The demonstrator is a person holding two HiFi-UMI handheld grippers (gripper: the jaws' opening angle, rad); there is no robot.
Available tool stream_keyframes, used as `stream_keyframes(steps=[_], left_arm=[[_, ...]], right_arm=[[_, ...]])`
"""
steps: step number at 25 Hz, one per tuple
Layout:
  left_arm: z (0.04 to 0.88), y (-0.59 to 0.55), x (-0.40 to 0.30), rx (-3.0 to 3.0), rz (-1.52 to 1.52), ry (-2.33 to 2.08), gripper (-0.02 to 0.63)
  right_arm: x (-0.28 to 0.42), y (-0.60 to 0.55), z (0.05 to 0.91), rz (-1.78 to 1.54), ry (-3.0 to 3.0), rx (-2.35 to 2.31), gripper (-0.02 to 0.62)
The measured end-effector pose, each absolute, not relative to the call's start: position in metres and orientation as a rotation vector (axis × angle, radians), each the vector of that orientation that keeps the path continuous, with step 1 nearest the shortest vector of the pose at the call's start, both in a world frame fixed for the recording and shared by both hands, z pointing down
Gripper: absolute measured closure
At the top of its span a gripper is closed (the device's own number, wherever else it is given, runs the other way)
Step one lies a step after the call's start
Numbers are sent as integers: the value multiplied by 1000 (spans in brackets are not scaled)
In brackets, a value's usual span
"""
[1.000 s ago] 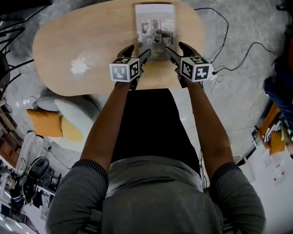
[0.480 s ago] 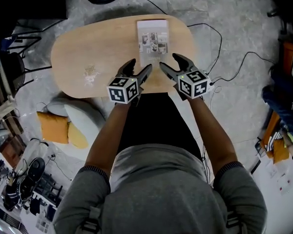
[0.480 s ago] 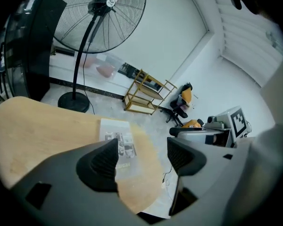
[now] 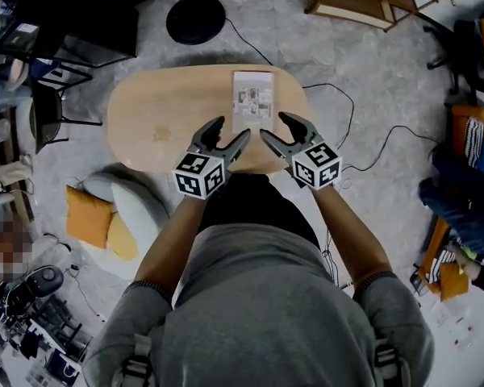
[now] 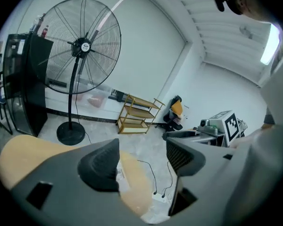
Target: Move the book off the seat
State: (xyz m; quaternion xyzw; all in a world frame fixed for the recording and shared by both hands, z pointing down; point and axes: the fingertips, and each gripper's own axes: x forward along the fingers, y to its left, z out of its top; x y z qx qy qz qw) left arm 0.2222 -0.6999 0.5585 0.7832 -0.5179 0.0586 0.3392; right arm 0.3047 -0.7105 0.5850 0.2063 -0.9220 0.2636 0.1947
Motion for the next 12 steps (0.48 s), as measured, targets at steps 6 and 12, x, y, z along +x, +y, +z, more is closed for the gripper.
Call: stream_keyframes(steps=[6, 12], left_arm=[[485, -692, 231, 2157, 106, -1379, 346], [422, -680, 230, 2322, 106, -1375, 411]], right_arm=[[308, -709, 506, 622, -2691, 583, 319], [303, -693, 450, 501, -2767, 614, 368]])
